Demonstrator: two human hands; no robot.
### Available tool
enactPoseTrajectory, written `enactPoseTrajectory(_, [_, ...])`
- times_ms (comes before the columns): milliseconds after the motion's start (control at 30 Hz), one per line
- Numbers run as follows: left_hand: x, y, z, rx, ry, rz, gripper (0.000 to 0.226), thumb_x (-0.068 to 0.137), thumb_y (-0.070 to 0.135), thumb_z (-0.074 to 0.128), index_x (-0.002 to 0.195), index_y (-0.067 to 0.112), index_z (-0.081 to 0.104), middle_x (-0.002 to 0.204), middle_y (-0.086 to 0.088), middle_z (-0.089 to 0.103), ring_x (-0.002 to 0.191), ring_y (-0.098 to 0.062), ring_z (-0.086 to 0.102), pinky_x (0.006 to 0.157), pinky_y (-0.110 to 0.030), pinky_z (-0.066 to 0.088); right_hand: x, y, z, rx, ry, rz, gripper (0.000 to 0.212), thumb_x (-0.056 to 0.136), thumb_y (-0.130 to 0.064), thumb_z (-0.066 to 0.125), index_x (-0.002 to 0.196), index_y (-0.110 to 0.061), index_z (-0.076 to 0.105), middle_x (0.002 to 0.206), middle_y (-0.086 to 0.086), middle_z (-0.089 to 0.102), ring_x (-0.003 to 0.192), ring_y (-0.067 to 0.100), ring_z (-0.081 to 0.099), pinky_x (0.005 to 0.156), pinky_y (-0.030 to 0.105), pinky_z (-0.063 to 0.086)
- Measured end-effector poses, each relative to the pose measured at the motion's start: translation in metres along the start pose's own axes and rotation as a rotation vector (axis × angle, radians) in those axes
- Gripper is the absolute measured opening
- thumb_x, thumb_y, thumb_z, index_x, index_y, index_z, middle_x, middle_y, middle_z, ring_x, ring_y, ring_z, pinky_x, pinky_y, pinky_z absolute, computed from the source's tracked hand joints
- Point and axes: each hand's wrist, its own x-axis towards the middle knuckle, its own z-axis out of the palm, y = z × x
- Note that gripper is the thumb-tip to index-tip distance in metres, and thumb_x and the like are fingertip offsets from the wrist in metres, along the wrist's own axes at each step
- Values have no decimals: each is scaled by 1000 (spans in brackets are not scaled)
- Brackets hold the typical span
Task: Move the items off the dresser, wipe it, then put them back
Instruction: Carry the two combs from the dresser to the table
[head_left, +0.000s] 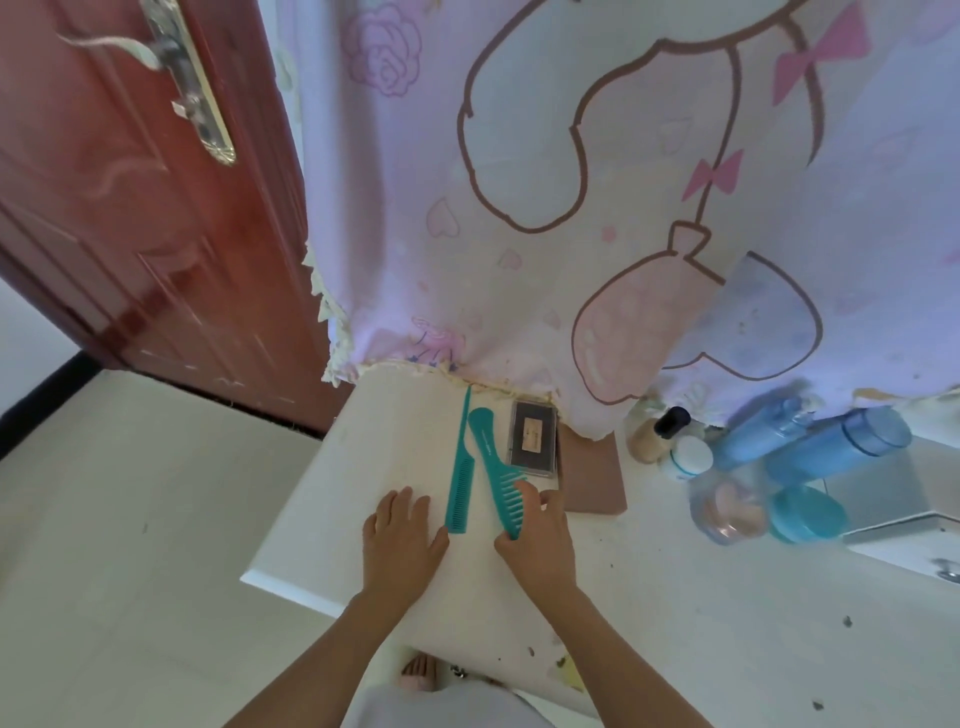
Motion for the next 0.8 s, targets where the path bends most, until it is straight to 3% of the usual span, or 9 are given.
enactPoseTrajectory(67, [6, 15, -4, -13, 85, -8, 38, 77, 41, 56, 95, 9, 66, 92, -8, 69, 83, -28, 66, 65, -38, 54, -4, 5, -6, 15, 48, -34, 58, 80, -14, 58, 132, -19, 34, 123, 6, 35, 108, 20, 47, 80, 25, 49])
enactPoseTrajectory(167, [19, 40, -8, -49, 29, -77, 47, 89, 44, 49, 126, 16, 44, 122, -1, 53, 111, -20, 50, 89, -32, 43, -11, 12, -13, 54, 94, -67, 56, 80, -14, 60, 131, -20, 37, 126, 5, 36, 107, 18, 49, 80, 24, 52])
enactPoseTrajectory(233, [25, 49, -5, -68, 25, -101, 49, 91, 43, 46, 131, 17, 35, 126, -2, 48, 114, -18, 46, 91, -29, 42, -18, 16, -16, 70, 111, -79, 54, 81, -15, 60, 130, -20, 38, 126, 4, 36, 108, 17, 48, 80, 20, 52])
enactPoseTrajectory(467, [33, 57, -4, -215, -67, -255, 36, 92, 34, 50, 118, 9, 47, 115, -9, 54, 102, -17, 55, 81, -25, 49, -39, 28, -20, 98, 148, -38, 55, 85, -14, 57, 133, -22, 32, 128, 1, 33, 118, 14, 39, 88, 18, 48])
enactPoseTrajectory(633, [30, 60, -15, -234, -133, -320, 41, 90, 36, 54, 119, 9, 47, 114, -9, 54, 100, -19, 57, 75, -24, 49, -44, 27, -19, 125, 189, -41, 59, 84, -16, 60, 134, -25, 31, 126, 0, 35, 114, 12, 41, 83, 15, 48])
enactPoseTrajectory(800, [31, 55, -30, -428, -187, -427, 39, 85, 37, 61, 110, 8, 54, 111, -8, 61, 80, -16, 62, 67, -19, 46, -47, 25, -13, 136, 199, -67, 63, 82, -16, 63, 135, -25, 30, 128, 1, 36, 112, 12, 41, 84, 14, 48])
